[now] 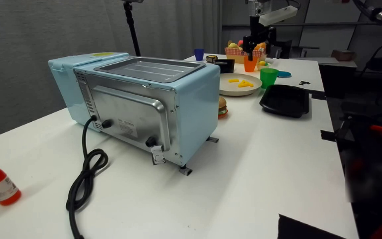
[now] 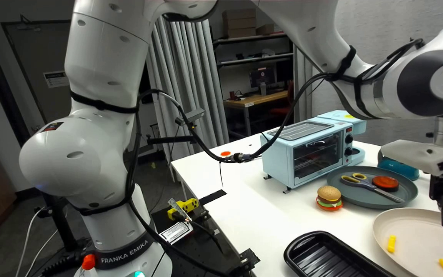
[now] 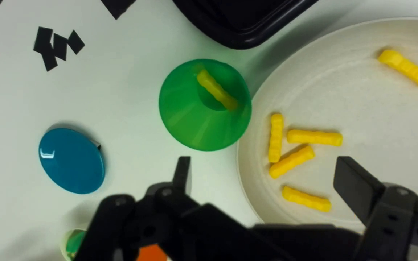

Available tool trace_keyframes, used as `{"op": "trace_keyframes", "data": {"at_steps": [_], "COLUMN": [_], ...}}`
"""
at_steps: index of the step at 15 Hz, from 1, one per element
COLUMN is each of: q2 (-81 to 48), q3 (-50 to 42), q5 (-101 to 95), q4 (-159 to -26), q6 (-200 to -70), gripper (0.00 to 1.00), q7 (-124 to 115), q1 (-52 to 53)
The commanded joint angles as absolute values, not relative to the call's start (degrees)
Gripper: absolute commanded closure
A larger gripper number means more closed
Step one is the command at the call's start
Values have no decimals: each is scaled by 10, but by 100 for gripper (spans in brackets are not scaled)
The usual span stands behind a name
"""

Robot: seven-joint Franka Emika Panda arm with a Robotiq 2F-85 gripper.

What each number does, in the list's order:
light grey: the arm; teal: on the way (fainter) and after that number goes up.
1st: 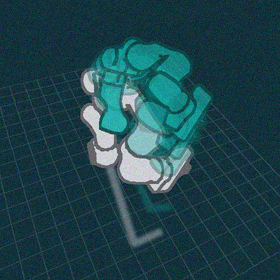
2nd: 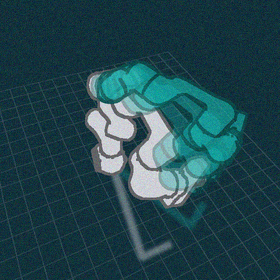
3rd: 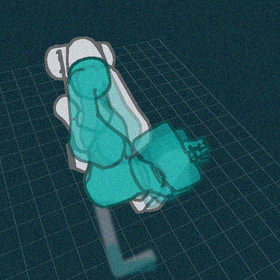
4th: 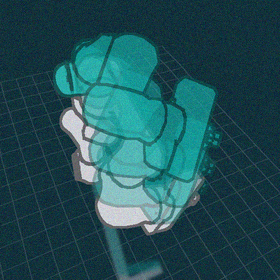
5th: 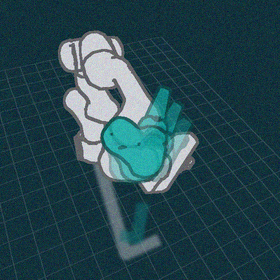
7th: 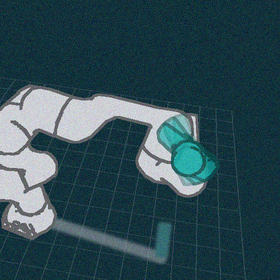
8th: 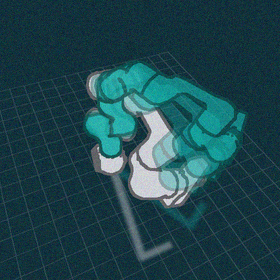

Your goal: Pick up two fries from the plate and place them in the green cup.

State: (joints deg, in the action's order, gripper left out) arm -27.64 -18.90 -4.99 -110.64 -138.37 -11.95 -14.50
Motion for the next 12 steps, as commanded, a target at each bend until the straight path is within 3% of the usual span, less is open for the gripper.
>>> {"op": "trace_keyframes", "data": {"at_steps": [1, 12], "q2": [-271, -299], "q3": [-151, -70], "q5": [-26, 39], "q4": [-1091, -1079], "q6": [-1378, -1298], "gripper": [0, 0], "q7": [-72, 138], "q1": [-154, -186]}}
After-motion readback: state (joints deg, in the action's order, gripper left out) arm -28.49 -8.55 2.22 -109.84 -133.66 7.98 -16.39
